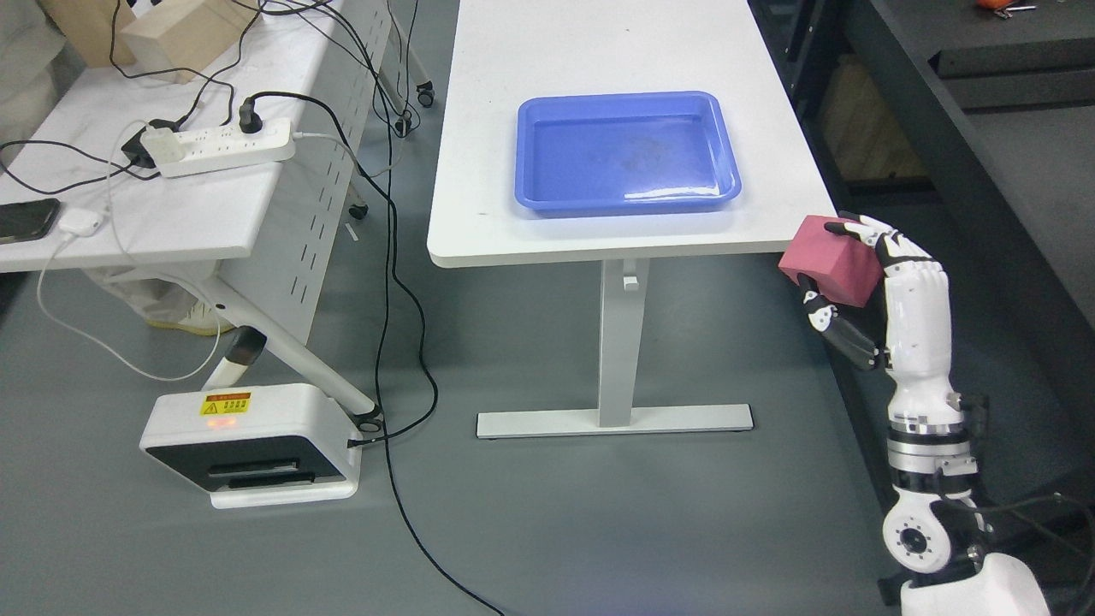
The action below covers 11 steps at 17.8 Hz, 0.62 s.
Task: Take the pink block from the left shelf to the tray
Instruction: 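Turn and drive toward the blue tray holding the block in the right hand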
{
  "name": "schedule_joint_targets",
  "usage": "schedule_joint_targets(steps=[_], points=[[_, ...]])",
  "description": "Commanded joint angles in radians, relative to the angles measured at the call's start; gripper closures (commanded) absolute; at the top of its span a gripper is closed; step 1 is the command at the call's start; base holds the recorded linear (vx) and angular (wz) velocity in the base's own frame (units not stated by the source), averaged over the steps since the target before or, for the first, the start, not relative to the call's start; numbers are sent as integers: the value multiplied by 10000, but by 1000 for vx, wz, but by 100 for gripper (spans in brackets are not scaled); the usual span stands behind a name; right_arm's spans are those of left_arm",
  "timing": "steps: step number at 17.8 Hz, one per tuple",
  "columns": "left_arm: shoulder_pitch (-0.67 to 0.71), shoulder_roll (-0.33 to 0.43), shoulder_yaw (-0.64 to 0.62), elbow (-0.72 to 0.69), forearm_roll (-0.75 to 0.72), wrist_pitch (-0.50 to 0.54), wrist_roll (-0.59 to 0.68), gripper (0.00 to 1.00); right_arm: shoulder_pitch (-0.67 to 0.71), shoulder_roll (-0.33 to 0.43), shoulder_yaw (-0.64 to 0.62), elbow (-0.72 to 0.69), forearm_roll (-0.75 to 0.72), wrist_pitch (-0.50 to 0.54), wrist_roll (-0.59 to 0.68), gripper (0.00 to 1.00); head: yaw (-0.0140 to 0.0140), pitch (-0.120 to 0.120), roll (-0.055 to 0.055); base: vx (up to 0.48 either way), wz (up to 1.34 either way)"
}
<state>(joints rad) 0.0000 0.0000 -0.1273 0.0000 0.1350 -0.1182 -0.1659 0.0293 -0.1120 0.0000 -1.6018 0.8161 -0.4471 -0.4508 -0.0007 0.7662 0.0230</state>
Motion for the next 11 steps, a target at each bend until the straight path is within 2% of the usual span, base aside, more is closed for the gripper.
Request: schedule_joint_targets(steps=[1,11], points=[[200,174,0,-175,0,1,2,0,106,0,-61,-27,0,-8,-2,95,0,0,0,281,0],[200,174,0,-175,0,1,2,0,60,93,-46,-88,0,-8,-2,95,0,0,0,270,56]])
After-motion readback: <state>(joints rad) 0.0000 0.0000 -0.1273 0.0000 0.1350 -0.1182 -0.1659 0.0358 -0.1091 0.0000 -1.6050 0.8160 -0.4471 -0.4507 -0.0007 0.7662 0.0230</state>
